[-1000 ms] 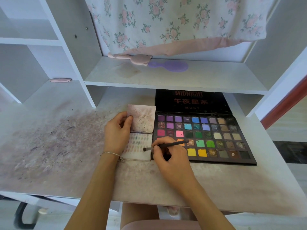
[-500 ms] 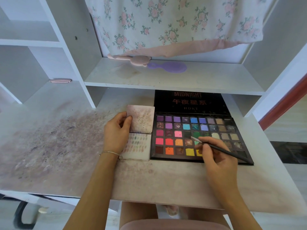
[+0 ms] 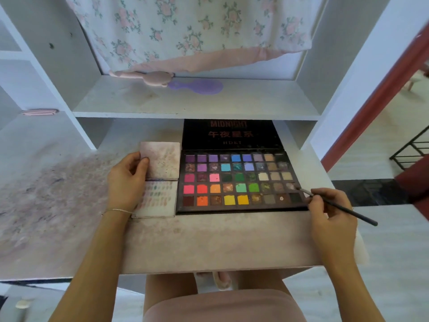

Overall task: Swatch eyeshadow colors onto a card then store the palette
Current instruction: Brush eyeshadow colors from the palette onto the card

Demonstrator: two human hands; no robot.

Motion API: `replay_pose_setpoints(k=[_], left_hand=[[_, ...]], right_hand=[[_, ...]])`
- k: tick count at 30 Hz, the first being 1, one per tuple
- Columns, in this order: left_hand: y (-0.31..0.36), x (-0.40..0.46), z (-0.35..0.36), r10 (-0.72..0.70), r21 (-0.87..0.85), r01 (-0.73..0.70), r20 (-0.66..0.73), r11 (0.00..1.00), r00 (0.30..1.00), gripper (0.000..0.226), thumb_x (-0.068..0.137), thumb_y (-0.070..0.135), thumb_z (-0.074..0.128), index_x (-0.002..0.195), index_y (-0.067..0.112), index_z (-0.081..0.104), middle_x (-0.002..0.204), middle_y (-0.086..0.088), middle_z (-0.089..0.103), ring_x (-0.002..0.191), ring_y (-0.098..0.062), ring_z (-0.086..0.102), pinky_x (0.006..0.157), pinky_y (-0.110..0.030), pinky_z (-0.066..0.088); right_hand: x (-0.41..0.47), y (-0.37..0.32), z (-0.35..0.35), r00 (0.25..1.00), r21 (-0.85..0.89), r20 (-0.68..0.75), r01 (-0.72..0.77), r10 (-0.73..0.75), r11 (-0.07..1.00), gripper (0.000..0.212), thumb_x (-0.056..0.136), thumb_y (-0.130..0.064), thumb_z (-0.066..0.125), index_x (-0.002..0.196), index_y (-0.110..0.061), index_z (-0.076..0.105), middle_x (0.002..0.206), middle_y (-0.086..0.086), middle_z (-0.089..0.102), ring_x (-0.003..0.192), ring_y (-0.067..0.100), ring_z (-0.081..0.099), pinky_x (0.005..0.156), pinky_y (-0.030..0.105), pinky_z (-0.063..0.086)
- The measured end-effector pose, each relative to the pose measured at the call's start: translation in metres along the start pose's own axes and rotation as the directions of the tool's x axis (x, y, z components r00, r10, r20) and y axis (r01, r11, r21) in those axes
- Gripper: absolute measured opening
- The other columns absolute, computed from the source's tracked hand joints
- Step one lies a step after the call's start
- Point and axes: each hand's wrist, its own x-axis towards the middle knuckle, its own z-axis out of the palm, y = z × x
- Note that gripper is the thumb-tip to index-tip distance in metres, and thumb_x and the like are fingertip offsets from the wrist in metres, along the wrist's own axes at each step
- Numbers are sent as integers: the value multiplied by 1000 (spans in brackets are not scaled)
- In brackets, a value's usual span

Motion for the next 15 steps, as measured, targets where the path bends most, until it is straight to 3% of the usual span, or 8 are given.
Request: replay_pose_setpoints(k=[4, 8, 15], left_hand=[[-1, 0, 0, 9, 8, -9, -3, 1000, 1000, 23, 92, 12, 50, 110, 3, 62, 97, 0, 61, 87, -18, 58, 79, -26, 43], [-1, 0, 0, 18, 20, -17, -13, 1000, 1000, 22, 92, 11, 51, 109, 2, 62, 97, -1, 60, 88, -19, 57, 81, -27, 41], [-1, 0, 0, 19, 40, -19, -14, 999, 1000, 24, 92, 13, 50, 110, 2, 62, 98, 0, 60, 88, -18, 57, 80, -27, 42]], right_hand=[[-1, 3, -1, 1000, -45, -21, -13, 12, 999, 17, 87, -5, 54, 85, -22, 51, 73, -13, 55, 68, 7, 55, 58, 13, 38], [-1, 1, 0, 1000, -54, 23, -2, 3, 999, 31, 86, -5, 54, 76, -34, 46, 73, -16, 54, 66, 3, 55, 51, 5, 39], [-2, 2, -1, 999, -99, 47, -4, 9, 995, 32, 85, -5, 55, 73, -33, 45, 70, -16, 54, 64, 1, 56, 48, 5, 39]])
